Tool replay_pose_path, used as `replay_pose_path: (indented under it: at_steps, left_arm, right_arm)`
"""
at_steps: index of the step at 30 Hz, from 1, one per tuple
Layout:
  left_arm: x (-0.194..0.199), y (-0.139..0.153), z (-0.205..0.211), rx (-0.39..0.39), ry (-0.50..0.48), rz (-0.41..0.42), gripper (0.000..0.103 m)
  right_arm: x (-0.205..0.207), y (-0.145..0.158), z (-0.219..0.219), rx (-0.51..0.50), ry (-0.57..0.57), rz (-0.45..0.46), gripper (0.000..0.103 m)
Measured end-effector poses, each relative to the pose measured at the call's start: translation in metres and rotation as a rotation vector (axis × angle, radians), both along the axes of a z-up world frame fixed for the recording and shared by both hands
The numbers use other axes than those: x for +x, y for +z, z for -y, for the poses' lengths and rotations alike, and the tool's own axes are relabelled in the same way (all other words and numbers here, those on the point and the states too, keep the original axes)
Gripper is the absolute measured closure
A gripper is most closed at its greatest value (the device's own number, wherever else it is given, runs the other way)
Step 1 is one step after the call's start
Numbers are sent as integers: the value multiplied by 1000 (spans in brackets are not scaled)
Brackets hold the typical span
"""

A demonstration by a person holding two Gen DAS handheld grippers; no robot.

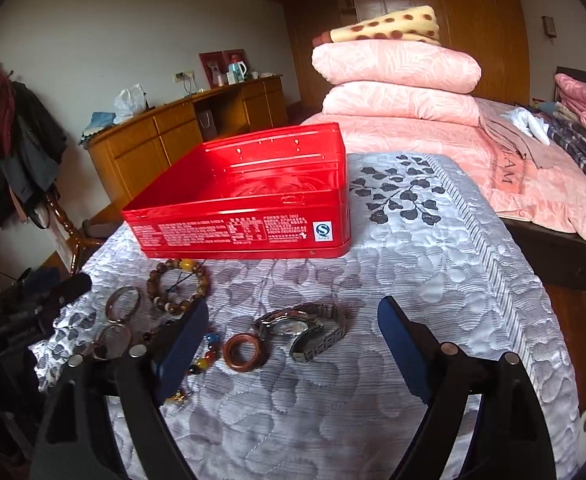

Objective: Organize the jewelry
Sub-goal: 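Lift both tools out of the red tin, then lower the left tool onto a silver bangle and close on it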

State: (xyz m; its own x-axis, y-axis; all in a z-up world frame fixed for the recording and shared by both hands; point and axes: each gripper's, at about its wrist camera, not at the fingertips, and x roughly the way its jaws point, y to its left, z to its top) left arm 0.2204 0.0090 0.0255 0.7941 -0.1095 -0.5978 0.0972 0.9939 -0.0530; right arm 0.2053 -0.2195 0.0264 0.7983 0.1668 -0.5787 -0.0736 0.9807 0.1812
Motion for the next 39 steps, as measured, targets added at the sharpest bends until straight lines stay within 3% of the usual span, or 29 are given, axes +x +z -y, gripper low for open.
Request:
replay_pose_path:
  at_steps: [5, 9, 17, 18, 19, 22, 33, 39]
  left_arm:
    - [-15, -2, 4, 10, -18, -22, 11]
    - [-18, -15, 11, -3, -42, -94, 11]
    - [-6, -31, 18, 10, -26, -175, 11]
    - [-4, -33, 19, 12, -28, -189, 14]
    - [-2, -34, 20, 12, -33, -200, 23]
    - [2, -40, 22, 14, -45, -237, 31]
    - [9, -43, 33, 43, -56, -266, 19]
    - [7, -38, 29, -44, -48, -250, 17]
  right_arm:
    - [-4, -3, -4, -4, 6, -38, 18]
    - [-7, -7, -7, -5, 3, -62, 18]
    - [-3, -11, -7, 7, 12, -87, 18]
    - [-3, -11, -6, 10, 12, -92, 18]
    - [-2, -12, -6, 13, 12, -97, 18]
    - [-1, -13, -7, 16, 15, -102, 18]
    - [0, -13, -12, 13, 30, -103, 18]
    - [0, -13, -11, 17, 31, -103, 18]
